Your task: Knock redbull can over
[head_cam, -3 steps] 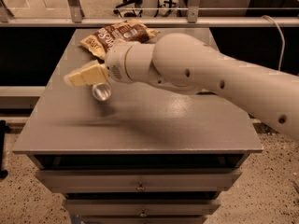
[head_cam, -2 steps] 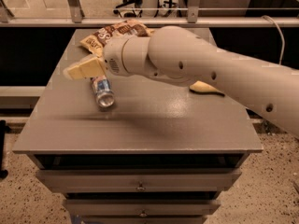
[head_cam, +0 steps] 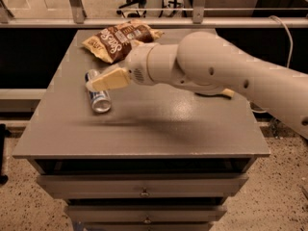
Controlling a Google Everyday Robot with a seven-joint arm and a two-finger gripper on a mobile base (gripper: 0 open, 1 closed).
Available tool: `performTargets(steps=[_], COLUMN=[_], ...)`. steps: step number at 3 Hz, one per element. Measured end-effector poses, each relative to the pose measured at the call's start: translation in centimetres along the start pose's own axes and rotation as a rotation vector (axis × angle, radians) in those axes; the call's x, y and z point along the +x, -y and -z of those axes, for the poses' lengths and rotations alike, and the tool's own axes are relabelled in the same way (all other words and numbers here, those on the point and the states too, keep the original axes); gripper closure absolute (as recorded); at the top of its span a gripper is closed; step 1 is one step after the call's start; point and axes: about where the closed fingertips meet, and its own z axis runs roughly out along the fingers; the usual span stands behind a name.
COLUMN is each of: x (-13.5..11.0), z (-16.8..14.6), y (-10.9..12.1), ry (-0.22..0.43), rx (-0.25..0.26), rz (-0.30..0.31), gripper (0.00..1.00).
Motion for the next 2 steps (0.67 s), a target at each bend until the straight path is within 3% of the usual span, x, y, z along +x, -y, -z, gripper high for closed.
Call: performTargets(steps=[2], x=[4.5], z=[9.1], y=[3.0], ry=[-0.101], rx=[-0.002], rz=[0.061], gripper=[0.0])
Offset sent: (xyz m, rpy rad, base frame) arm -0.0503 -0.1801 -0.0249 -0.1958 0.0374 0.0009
